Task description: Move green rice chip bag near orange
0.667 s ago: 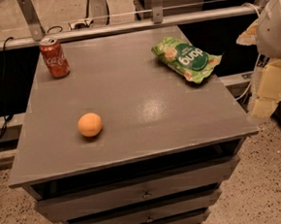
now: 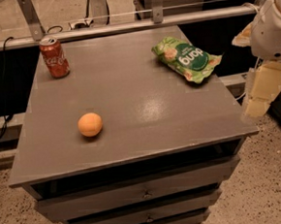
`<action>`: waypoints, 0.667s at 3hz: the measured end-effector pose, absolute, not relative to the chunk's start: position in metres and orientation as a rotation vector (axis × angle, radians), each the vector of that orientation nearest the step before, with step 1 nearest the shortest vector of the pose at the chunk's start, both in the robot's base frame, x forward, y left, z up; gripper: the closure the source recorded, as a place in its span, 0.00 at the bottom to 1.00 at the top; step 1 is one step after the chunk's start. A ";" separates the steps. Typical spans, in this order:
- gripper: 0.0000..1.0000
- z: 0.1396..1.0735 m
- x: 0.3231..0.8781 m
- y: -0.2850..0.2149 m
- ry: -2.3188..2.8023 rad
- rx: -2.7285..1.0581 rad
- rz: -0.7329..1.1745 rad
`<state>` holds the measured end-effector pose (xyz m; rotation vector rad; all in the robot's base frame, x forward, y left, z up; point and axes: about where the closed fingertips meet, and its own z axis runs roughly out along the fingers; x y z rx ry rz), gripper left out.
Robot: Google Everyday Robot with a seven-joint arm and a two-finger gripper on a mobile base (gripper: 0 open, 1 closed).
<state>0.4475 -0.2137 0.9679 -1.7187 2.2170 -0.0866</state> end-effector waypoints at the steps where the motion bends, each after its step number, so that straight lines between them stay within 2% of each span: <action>1: 0.00 0.937 0.485 -0.214 2.196 -1.695 -0.088; 2: 0.00 0.906 0.547 -0.213 2.139 -1.627 -0.101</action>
Offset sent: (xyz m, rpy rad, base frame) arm 0.1827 0.0009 -0.1010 0.1315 -0.2035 -0.0371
